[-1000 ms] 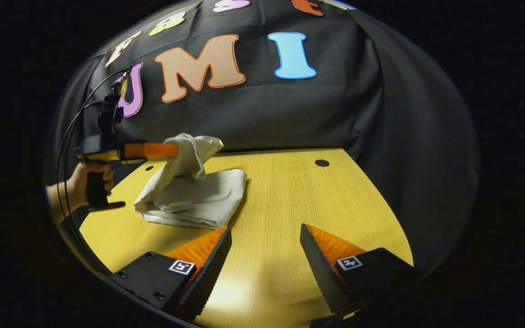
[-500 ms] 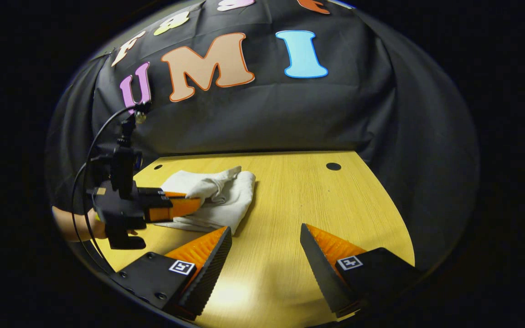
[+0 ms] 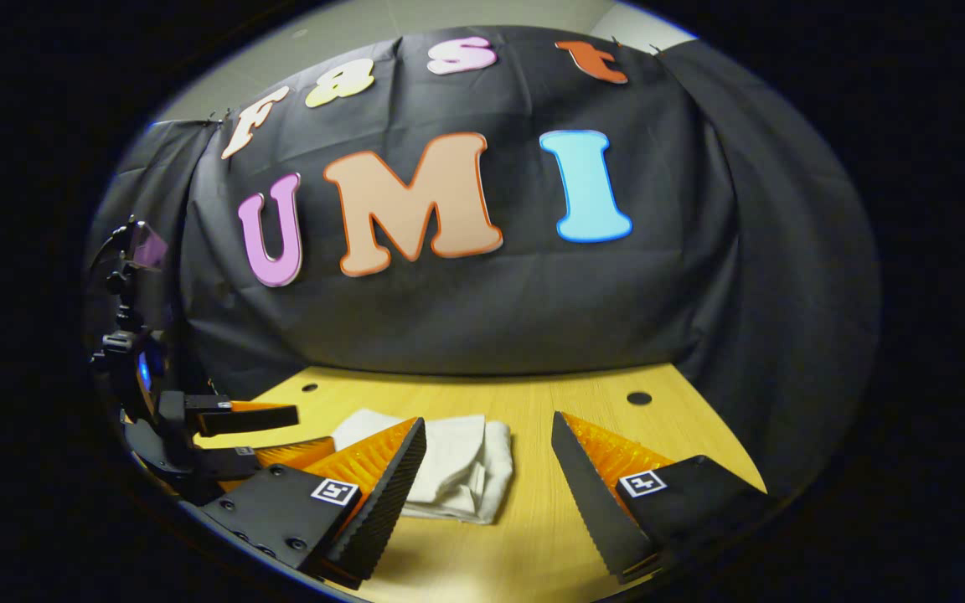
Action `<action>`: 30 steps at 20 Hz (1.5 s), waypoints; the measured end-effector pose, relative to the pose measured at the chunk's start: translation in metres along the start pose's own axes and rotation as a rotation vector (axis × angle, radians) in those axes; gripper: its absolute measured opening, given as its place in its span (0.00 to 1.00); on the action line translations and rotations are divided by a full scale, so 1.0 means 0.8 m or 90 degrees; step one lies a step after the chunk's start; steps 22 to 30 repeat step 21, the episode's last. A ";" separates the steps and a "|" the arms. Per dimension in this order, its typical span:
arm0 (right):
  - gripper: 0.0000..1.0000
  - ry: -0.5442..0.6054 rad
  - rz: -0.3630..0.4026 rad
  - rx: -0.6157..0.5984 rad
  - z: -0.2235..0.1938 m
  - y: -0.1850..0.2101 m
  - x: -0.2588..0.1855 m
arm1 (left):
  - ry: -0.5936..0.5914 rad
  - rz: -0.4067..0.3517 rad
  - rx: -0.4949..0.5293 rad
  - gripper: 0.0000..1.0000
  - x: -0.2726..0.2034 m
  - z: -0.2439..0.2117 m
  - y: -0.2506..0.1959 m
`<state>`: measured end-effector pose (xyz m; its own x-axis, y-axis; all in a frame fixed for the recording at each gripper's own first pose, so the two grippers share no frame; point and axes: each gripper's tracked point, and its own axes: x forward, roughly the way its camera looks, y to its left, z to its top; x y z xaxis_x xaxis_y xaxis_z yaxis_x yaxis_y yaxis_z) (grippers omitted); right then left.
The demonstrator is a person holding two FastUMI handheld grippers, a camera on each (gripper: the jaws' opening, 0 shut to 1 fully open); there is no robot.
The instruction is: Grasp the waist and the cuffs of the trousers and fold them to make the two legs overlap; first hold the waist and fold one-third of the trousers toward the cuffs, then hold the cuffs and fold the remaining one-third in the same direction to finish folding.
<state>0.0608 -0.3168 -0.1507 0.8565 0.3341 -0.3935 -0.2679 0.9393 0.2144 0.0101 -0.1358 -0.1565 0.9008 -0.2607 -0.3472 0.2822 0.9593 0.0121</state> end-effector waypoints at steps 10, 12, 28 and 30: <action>0.97 -0.139 -0.046 -0.022 0.093 0.066 -0.020 | -0.143 0.252 0.001 0.99 -0.115 0.116 0.211; 0.97 -0.145 -0.048 -0.030 0.099 0.076 -0.024 | -0.149 0.270 -0.014 0.99 -0.130 0.112 0.225; 0.96 -0.154 -0.060 -0.056 0.107 0.087 -0.043 | -0.150 0.281 -0.048 0.99 -0.155 0.104 0.249; 0.96 -0.154 -0.060 -0.056 0.107 0.087 -0.043 | -0.150 0.281 -0.048 0.99 -0.155 0.104 0.249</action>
